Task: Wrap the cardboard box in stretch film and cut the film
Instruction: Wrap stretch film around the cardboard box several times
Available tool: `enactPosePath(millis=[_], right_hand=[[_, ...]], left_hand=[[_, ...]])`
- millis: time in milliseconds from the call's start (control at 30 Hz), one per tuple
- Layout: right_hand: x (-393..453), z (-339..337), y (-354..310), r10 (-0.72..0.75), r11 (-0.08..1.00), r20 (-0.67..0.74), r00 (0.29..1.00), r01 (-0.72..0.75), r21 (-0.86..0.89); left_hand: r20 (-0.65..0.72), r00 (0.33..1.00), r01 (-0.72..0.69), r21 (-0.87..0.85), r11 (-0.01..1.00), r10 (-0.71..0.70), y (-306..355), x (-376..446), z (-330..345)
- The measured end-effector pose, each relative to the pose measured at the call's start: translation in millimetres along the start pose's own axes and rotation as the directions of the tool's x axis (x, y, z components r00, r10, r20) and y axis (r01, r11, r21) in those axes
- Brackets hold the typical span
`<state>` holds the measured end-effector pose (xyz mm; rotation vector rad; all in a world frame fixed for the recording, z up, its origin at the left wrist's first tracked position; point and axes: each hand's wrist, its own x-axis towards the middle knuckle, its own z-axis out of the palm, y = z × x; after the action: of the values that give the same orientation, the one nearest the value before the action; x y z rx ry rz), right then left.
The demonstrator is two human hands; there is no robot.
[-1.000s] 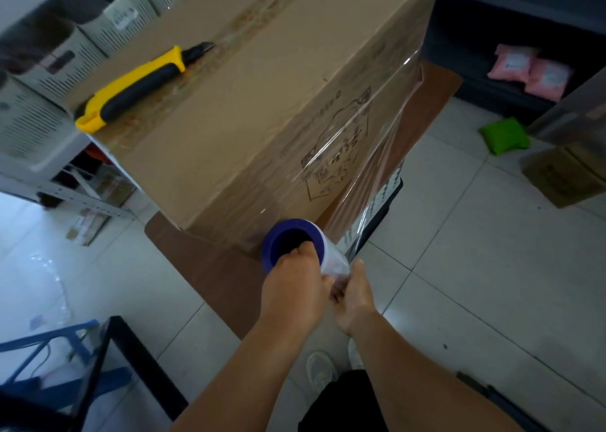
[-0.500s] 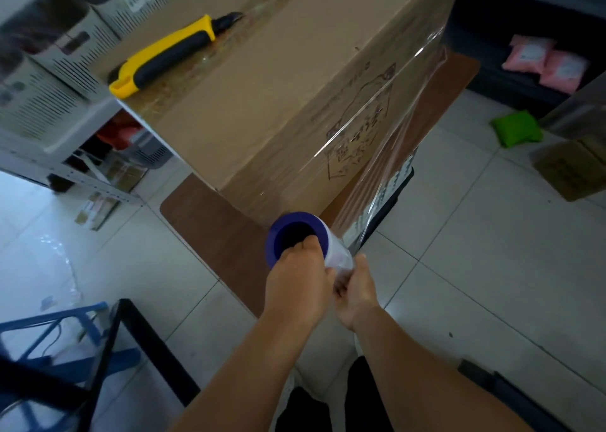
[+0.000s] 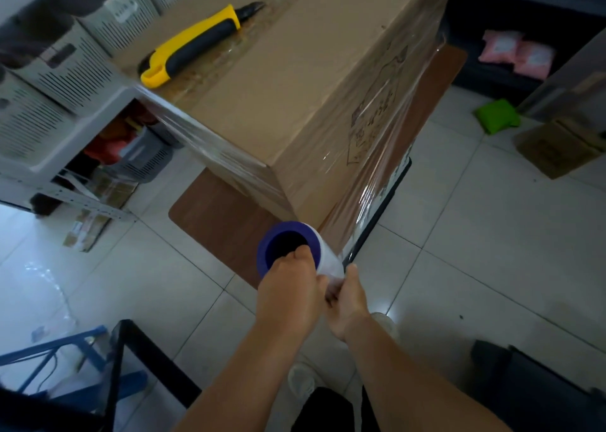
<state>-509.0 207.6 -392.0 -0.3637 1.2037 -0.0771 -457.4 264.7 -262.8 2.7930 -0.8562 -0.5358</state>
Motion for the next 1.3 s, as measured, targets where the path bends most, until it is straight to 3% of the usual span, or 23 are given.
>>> enactPosePath(millis=[800,1300], right_hand=[[12,54,53,0.056,0.996,-0.056,0.997,-0.052,0.068],[22,52,51,0.143,0.979,-0.083,0.986,-0.128,0.157]], left_hand=[[0.051,0.994,-0.102,0.034,0.994,0.1,-68,15,-25],[0.214,0.974,-0.098,0.109,0.989,0.072,-62,32,-40]])
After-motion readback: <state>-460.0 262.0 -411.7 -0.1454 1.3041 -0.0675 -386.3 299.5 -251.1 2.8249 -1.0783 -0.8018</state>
